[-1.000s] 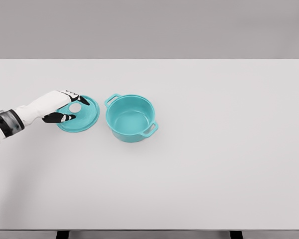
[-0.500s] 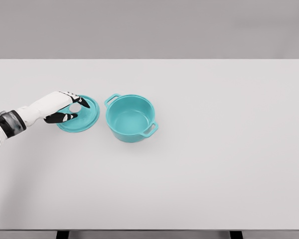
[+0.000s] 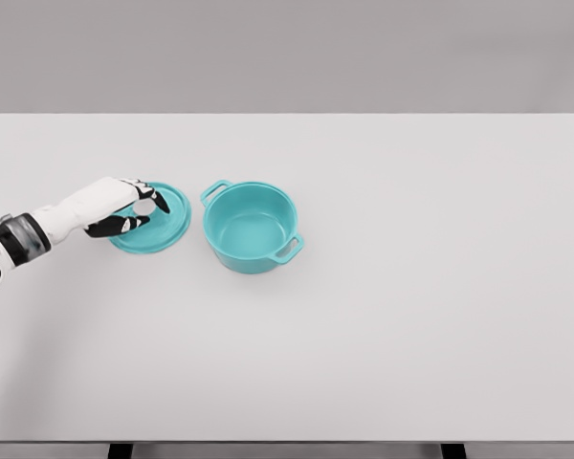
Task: Cover the pot with left arm
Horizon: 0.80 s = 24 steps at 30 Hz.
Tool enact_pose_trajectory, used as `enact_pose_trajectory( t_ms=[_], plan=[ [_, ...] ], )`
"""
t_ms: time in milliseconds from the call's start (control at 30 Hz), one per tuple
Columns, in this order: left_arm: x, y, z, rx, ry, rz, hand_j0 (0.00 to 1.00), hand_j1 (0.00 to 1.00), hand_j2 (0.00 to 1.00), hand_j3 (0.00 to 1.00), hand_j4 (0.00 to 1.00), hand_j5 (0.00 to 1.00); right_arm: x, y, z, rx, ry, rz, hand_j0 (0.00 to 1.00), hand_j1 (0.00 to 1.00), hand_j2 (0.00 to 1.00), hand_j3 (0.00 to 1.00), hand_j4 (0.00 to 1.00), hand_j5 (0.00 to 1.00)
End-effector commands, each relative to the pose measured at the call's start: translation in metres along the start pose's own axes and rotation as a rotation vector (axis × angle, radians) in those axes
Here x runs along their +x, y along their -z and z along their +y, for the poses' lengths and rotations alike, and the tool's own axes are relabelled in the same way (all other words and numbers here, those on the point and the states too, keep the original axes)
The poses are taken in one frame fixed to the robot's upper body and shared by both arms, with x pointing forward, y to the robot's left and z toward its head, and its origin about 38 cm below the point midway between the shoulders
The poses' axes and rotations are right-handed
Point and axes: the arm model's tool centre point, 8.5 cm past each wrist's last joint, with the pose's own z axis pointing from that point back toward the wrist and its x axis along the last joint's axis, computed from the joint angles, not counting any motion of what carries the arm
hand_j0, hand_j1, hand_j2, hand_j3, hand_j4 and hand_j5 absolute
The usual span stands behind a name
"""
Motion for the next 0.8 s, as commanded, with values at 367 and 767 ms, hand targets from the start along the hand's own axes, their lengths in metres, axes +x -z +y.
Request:
enact_pose_trajectory(
  t_ms=[367, 767],
  plan=[
    [0.0, 0.0, 0.011, 0.021, 0.008, -0.004, 0.49, 0.49, 0.49, 0.49, 0.49, 0.49, 0.0, 0.0, 0.0, 0.0, 0.0, 0.0, 1.0, 1.0, 1.0, 1.0, 1.0, 1.0],
    [0.009, -0.006, 0.03, 0.039, 0.053, -0.036, 0.5, 0.5, 0.5, 0.5, 0.5, 0.5, 0.0, 0.0, 0.0, 0.0, 0.0, 0.0, 1.0, 1.0, 1.0, 1.0, 1.0, 1.0]
  ],
)
